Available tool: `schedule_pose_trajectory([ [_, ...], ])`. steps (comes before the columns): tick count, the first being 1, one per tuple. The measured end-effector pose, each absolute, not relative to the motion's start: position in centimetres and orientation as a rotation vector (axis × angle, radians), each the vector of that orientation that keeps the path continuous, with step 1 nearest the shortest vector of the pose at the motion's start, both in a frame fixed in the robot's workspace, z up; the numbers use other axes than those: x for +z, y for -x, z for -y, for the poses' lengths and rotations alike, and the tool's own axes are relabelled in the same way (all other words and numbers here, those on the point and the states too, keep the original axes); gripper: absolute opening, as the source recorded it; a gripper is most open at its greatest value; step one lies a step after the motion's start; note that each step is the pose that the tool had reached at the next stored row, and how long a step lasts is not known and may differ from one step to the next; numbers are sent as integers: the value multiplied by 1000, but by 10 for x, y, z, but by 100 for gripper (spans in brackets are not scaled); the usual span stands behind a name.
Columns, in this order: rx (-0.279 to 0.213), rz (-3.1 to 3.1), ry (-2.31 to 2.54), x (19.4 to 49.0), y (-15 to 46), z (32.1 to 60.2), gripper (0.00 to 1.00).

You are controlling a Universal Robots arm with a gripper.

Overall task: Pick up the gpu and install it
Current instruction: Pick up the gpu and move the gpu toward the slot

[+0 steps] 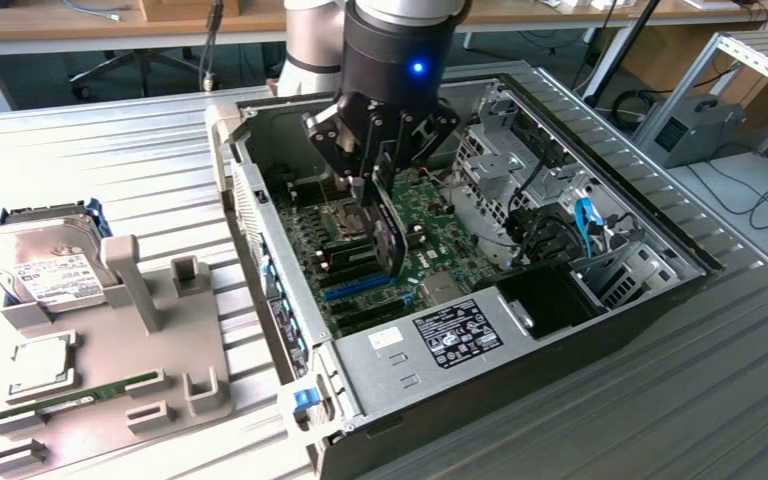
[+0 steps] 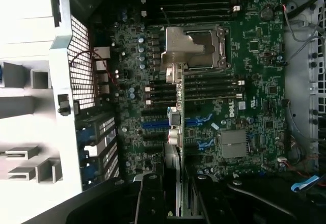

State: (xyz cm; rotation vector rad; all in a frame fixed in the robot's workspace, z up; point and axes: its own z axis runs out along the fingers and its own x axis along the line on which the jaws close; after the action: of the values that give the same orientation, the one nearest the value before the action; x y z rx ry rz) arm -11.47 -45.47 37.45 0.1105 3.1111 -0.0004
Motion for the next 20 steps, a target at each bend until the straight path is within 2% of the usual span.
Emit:
schedule_pose_trajectory([
  [20,-11,-3111,-110,361,77,452,26],
])
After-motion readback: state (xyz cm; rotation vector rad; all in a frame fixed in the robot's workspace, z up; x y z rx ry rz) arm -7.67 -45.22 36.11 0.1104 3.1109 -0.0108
